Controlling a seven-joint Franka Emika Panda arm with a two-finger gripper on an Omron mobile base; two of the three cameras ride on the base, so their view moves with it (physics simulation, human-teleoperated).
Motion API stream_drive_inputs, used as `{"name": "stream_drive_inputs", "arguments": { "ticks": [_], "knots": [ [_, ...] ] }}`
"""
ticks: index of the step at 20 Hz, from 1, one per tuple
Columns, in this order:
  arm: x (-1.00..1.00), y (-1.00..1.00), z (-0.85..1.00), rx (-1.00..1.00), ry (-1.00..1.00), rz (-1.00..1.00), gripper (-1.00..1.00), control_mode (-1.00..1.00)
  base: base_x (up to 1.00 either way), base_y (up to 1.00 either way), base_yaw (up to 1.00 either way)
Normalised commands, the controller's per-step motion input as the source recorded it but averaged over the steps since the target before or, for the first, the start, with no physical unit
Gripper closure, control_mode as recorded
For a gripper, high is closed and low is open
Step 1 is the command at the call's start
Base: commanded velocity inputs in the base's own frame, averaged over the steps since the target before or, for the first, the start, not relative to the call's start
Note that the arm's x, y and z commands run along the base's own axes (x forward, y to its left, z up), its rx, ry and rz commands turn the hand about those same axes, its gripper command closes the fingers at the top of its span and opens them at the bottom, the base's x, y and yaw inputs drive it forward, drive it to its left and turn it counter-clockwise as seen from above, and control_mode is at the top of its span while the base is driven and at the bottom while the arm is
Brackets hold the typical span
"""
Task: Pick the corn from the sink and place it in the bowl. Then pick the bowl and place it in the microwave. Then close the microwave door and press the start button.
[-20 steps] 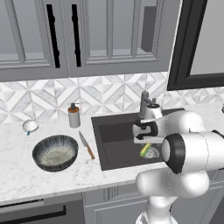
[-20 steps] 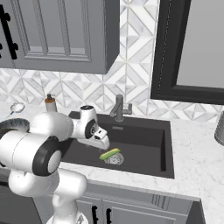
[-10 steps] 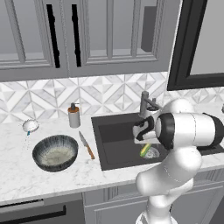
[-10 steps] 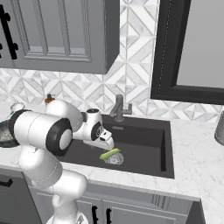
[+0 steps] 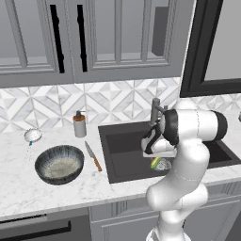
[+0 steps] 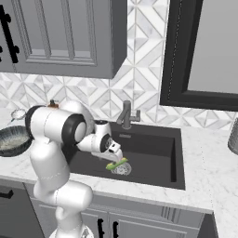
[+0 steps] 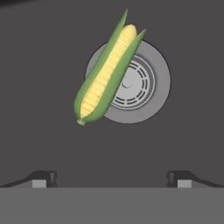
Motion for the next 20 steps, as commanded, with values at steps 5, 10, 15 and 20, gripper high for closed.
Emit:
{"name": "stream_drive_inputs", "arguments": {
  "ticks": [5,10,15,20],
  "knots": [
    [0.29,0.00,-0.32,0.00,0.00,-0.02,-1.00,-1.00,0.00,0.00,0.00],
    [0.38,0.00,-0.28,0.00,0.01,-0.02,-1.00,-1.00,0.00,0.00,0.00],
    [0.37,0.00,-0.31,0.00,0.00,0.00,-1.00,-1.00,0.00,0.00,0.00],
    [0.34,0.00,-0.33,0.00,0.00,0.00,-1.00,-1.00,0.00,0.00,0.00]
  ]
}}
